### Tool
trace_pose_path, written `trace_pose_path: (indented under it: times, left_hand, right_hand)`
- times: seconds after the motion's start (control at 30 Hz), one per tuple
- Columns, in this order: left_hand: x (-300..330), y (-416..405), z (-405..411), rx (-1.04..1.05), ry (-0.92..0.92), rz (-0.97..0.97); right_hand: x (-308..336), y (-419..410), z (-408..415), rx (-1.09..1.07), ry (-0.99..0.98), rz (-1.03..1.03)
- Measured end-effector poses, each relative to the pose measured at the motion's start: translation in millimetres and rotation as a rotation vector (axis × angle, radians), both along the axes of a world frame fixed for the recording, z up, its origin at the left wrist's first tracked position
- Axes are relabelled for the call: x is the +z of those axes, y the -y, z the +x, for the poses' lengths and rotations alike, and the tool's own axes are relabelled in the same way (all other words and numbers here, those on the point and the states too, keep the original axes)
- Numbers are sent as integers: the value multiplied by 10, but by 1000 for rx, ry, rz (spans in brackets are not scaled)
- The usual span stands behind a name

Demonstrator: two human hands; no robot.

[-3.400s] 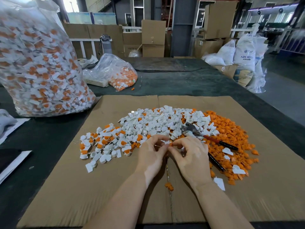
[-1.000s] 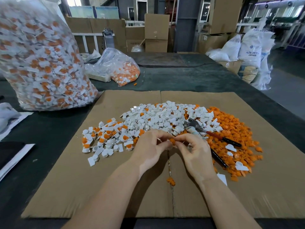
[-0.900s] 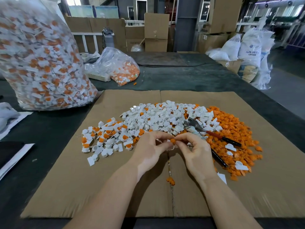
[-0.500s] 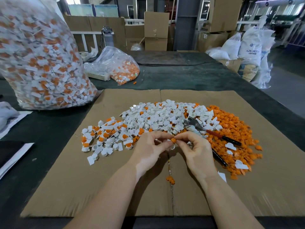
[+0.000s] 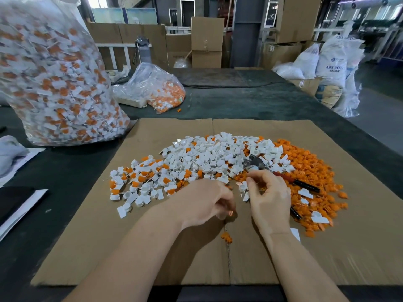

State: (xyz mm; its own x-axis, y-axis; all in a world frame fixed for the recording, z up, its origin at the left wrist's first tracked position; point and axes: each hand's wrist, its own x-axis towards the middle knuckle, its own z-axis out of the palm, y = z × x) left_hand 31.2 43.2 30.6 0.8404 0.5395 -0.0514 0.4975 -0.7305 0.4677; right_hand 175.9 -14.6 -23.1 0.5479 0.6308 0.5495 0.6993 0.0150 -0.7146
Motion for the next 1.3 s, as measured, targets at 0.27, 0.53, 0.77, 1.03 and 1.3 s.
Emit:
trace_pose_path:
  times: [0.27, 0.53, 0.77, 1.03, 1.3]
  left_hand:
    - [57, 86, 32, -76, -144, 29]
    - [30, -149, -82, 261, 158, -96]
    - [-244, -200, 9, 648, 525, -216]
    - [-444, -45, 297, 715, 662, -412]
    - [-502, -18, 276, 676, 716, -377]
  right_hand:
    - [-19, -26, -29, -53, 190, -61]
    - [-55, -69, -76, 21, 544, -218]
    - [-39, -94, -80, -15, 546, -304]
    - [-2, -46, -59, 17, 290, -159]
    - [22, -5, -70, 161, 216, -109]
